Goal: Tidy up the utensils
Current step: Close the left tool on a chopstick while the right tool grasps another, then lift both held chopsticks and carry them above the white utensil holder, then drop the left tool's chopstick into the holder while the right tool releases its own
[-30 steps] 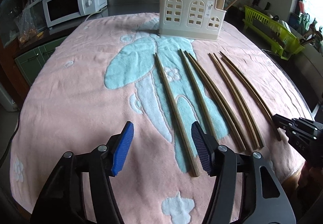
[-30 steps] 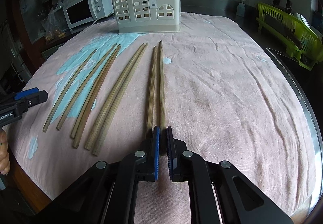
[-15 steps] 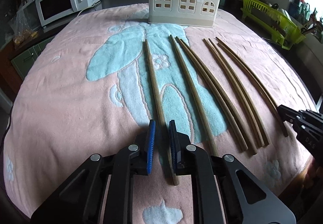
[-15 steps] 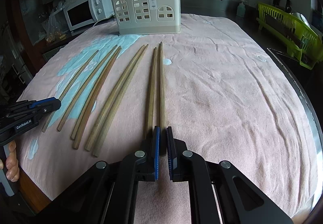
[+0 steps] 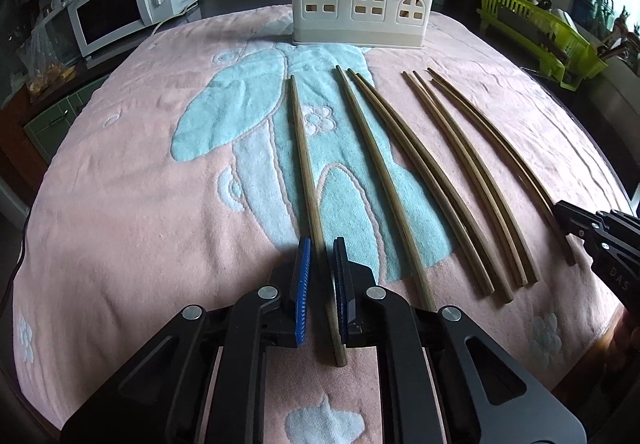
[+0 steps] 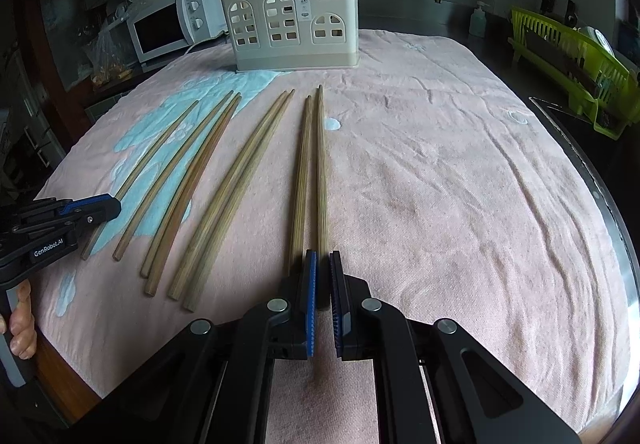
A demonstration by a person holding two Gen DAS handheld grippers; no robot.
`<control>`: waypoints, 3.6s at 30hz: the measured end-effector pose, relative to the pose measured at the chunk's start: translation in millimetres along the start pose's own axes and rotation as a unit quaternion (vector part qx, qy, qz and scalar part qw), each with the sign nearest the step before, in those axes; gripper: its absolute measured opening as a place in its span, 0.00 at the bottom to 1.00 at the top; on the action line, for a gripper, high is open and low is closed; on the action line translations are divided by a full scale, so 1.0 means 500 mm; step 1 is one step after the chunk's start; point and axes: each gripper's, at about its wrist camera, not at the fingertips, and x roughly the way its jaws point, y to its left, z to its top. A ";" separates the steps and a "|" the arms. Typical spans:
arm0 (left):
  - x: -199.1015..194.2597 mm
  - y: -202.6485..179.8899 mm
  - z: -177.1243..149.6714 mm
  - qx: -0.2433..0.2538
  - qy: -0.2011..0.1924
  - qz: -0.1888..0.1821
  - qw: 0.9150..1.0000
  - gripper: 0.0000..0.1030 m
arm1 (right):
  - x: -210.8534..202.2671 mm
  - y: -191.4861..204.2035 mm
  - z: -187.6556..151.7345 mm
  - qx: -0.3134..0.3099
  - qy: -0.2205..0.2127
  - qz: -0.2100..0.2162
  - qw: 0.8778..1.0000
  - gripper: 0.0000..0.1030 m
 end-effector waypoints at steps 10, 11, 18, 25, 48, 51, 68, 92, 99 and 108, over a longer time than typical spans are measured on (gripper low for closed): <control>-0.024 0.013 0.012 -0.006 -0.018 -0.012 1.000 0.06 | -0.070 -0.001 0.041 -0.010 -0.046 -0.003 0.999 0.06; -0.031 0.017 0.016 -0.009 -0.024 -0.013 1.000 0.05 | -0.078 -0.002 0.047 -0.011 -0.053 -0.003 0.999 0.06; -0.085 0.042 0.059 -0.022 -0.076 -0.027 0.997 0.05 | -0.138 -0.009 0.107 -0.016 -0.103 0.003 0.995 0.06; -0.116 0.068 0.101 -0.027 -0.115 -0.044 0.992 0.05 | -0.182 -0.016 0.159 -0.014 -0.142 0.011 0.990 0.06; -0.167 0.119 0.233 -0.021 -0.170 -0.073 0.983 0.05 | -0.263 -0.003 0.339 -0.052 -0.184 0.060 0.980 0.06; -0.178 0.118 0.252 -0.015 -0.177 -0.073 0.981 0.05 | -0.274 0.001 0.364 -0.061 -0.187 0.064 0.978 0.06; -0.271 0.109 0.420 0.001 -0.253 -0.071 0.965 0.05 | -0.321 0.011 0.521 -0.102 -0.210 0.045 0.971 0.06; -0.151 0.069 0.675 -0.017 -0.271 -0.055 0.961 0.05 | -0.132 -0.027 0.656 -0.096 -0.150 0.000 0.984 0.06; -0.084 0.078 0.676 -0.020 -0.227 -0.062 0.972 0.06 | -0.093 -0.031 0.656 -0.091 -0.133 0.002 0.987 0.06; -0.075 0.075 0.651 -0.011 -0.221 -0.062 0.973 0.17 | -0.097 -0.030 0.655 -0.081 -0.143 0.009 0.986 0.17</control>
